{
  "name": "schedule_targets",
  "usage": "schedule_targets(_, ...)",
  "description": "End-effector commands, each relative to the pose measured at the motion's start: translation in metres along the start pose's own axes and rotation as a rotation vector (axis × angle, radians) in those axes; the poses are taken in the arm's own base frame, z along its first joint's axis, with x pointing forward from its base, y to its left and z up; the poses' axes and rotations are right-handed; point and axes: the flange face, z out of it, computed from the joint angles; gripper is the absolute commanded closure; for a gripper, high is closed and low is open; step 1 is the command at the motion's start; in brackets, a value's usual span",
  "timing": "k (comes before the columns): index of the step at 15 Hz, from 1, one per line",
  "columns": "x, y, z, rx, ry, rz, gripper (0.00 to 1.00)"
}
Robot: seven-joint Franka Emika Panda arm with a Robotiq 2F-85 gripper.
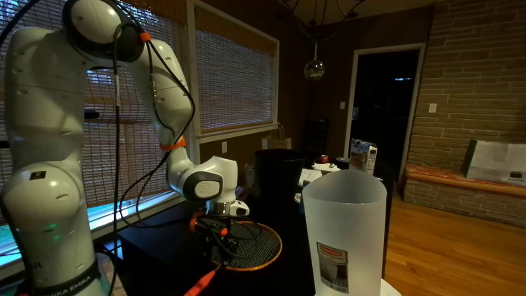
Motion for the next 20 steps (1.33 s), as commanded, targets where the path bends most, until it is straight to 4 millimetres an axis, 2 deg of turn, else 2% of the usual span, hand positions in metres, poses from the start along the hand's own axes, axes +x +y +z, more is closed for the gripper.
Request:
schedule_targets(1,0.005,0.001,-0.021,-0.018,0.036,0.0,0.06)
schedule_targets(3,0.012,0.004,-0.047,-0.045,0.08,-0.008,0.0)
schedule_targets(9,0.011,0.003,-0.135,-0.123,0.192,-0.034,0.0)
schedule_targets(12,0.009,0.003,-0.168,-0.142,0.224,-0.038,0.0)
schedule_targets(16,0.005,0.006,-0.193,-0.159,0.239,-0.026,0.0)
schedule_targets(17,0.01,0.005,-0.181,-0.138,0.247,-0.024,0.0)
schedule_targets(20,0.008,0.006,-0.188,-0.143,0.252,-0.023,0.0)
